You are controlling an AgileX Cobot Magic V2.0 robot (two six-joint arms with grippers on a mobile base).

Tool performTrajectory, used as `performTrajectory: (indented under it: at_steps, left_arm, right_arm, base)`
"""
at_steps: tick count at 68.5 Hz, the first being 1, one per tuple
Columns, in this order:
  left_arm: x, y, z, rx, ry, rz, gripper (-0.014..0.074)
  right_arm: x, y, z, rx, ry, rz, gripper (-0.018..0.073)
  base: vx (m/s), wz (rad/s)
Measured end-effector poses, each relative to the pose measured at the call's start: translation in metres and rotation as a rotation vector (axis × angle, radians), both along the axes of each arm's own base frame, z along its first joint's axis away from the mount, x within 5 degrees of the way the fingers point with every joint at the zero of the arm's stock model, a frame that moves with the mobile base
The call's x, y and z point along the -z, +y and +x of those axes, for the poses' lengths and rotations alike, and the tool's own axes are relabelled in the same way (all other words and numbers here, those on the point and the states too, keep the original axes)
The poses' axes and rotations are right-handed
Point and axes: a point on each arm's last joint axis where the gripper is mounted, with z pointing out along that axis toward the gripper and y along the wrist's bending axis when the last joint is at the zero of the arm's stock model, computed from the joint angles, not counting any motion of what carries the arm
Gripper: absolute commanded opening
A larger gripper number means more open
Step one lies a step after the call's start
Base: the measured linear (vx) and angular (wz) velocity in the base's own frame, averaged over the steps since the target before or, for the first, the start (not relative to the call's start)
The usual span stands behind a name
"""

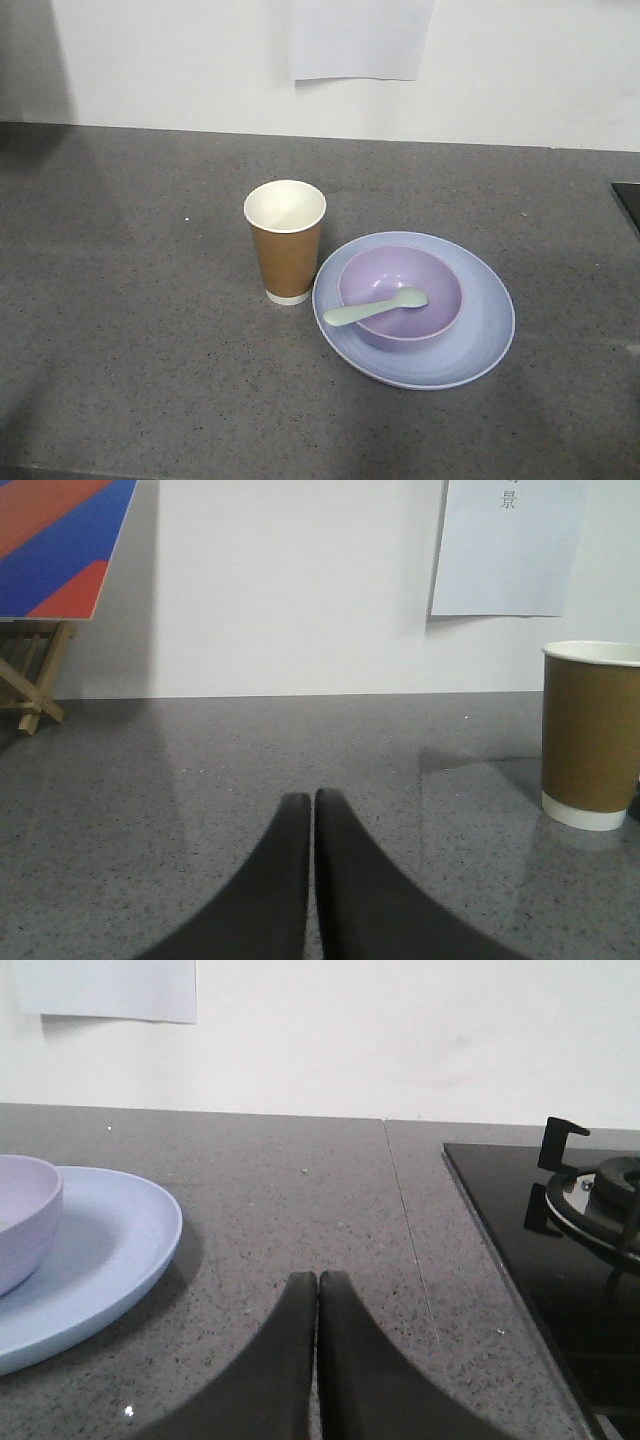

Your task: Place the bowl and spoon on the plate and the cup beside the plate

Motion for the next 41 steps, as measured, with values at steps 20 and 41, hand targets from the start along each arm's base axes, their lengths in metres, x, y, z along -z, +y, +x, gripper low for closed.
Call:
performTrajectory:
  at_steps: [20, 41]
  left_arm:
    - [0.0000, 0.0000, 0.0000, 0.000, 0.000, 0.000, -0.0006]
    - [0.0000, 0.0000, 0.0000, 0.000, 0.000, 0.000, -0.0006]
  right_arm:
    - [-0.0033, 0.0004, -0.0038, -0.002, -0.070, -0.012, -0.0003]
    - [-0.0033, 0.0003, -0.0038, -0.002, -0.070, -0.023, -0.0003]
  base:
    - [0.00, 0.00]
    - [0.00, 0.00]
